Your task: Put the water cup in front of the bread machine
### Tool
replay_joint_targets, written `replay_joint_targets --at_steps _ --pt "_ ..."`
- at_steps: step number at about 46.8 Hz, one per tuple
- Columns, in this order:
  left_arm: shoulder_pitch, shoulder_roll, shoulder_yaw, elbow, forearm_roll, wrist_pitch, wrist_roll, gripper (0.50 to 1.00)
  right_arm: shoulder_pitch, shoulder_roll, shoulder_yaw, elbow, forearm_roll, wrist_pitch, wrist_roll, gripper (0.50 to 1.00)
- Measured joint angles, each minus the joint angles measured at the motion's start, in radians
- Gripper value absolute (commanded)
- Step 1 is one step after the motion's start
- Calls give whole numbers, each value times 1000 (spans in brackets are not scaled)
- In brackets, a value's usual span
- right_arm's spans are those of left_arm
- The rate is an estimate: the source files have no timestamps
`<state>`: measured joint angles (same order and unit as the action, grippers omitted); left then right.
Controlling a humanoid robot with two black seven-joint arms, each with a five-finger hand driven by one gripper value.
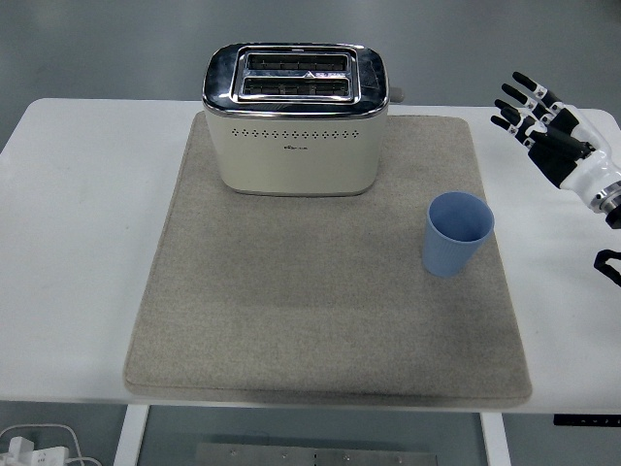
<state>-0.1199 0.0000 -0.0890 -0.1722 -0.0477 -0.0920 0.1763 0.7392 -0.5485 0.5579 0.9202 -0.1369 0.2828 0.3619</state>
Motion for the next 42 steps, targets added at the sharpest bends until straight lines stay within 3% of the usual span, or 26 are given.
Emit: replay_joint_targets --at_steps 7,42 --pt "0 0 0 0 0 0 0 1000 -16 -18 2 11 -83 21 39 930" --pt "0 0 2 0 0 0 0 1000 -115 -126 -3 22 -311 79 114 930"
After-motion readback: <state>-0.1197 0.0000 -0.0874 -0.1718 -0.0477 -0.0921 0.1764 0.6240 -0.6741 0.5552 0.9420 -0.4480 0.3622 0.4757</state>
